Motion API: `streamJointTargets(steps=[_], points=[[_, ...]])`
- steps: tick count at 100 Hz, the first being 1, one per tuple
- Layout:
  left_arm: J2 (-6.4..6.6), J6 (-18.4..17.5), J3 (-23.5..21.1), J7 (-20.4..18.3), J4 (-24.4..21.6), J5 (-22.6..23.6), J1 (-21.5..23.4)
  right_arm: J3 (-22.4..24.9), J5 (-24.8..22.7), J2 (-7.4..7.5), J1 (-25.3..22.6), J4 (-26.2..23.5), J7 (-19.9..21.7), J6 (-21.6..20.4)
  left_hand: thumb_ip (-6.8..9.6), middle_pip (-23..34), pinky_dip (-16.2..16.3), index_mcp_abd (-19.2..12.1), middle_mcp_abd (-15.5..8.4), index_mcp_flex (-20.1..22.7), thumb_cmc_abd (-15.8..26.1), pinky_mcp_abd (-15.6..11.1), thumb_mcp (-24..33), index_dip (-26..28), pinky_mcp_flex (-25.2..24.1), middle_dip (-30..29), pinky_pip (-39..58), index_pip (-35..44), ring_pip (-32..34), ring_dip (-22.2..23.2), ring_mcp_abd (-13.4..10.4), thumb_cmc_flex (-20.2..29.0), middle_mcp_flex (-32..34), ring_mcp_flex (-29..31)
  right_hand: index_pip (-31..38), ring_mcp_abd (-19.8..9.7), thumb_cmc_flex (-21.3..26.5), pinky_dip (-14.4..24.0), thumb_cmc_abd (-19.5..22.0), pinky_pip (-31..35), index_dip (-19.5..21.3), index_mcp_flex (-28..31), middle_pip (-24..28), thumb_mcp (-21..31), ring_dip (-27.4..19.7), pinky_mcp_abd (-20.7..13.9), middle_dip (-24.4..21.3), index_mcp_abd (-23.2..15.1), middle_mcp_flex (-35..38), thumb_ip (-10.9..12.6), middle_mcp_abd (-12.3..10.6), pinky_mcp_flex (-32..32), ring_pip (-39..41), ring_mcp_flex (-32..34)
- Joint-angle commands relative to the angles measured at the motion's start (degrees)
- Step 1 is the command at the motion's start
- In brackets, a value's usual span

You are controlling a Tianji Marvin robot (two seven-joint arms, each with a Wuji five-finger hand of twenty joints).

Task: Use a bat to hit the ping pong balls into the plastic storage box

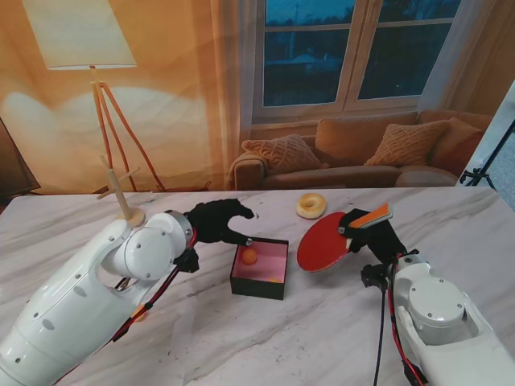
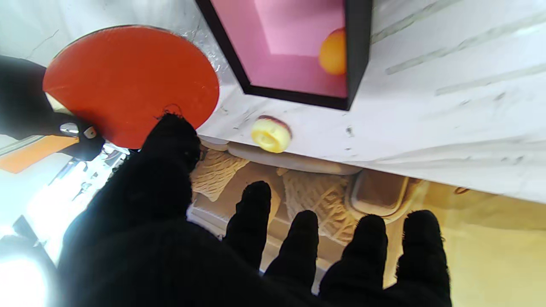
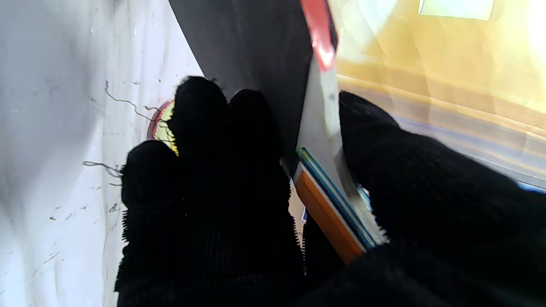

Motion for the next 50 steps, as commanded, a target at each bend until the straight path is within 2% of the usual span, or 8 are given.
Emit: streamJointTargets(steps=[1,24,34,50], points=[[1.50,0.7,-0.8,-1.1,-0.5,0.7,2.0,-0.1,0.0,-0.28,-0.3,-0.4,0.4,0.7,1.26,-1.9,1.3,-0.5,-1.2,-1.7,1.0,0.6,-1.8,-0.8,-0.6,-1.0,-1.3,-1.2,-1.0,-0.7,-0.8,-1.0,-3.2,-2.8,4.0,-3.1,6.2,1.0,5.9,-0.1,1.9,7.3,0.5,4.7,-0.2,-2.1,0.8,-1.6,0.3,1.5,-4.6,0.0,-0.3,-1.5],[2.84,-0.5,-7.7,-5.4,-4.5,7.0,9.6,-0.6,0.0,-0.25,-0.3,-0.7,0.6,1.5,1.72,-1.0,3.3,-0.6,-0.8,-1.3,0.5,1.2,-0.8,-0.8,0.8,0.3,-0.6,-1.8,-0.1,0.4,-1.5,0.5,-2.7,-1.5,3.9,-3.1,6.1,1.0,5.9,0.0,1.8,7.2,0.5,4.8,-0.2,-2.1,0.8,-1.6,0.2,1.4,-4.7,0.0,-0.3,-1.6],[3.22,-1.5,-10.9,-7.1,-6.5,10.1,13.3,-0.8,-0.1,-0.27,-0.3,-0.8,0.5,1.7,1.80,0.3,5.4,-0.5,-0.3,-1.6,-0.7,1.4,4.8,-0.2,1.7,2.0,2.9,-1.4,1.5,2.7,-1.1,-0.2,-2.5,-0.2,4.0,-3.1,6.1,1.0,5.8,-0.1,1.7,7.2,0.5,4.9,-0.2,-2.1,0.8,-1.6,0.2,1.4,-4.5,-0.1,-0.3,-1.6],[3.39,-1.7,-15.9,-8.4,-9.7,14.3,19.7,-0.8,-0.7,-0.18,-0.5,-1.2,0.5,1.6,1.73,2.8,5.8,-0.2,0.2,-2.0,-2.0,1.5,11.2,0.8,3.3,4.7,10.5,-0.3,5.3,6.1,-0.6,-0.6,-1.9,1.8,4.0,-3.1,6.0,1.0,5.8,0.0,1.6,7.1,0.6,4.9,-0.2,-2.1,0.8,-1.6,0.2,1.4,-4.6,-0.1,-0.3,-1.6]])
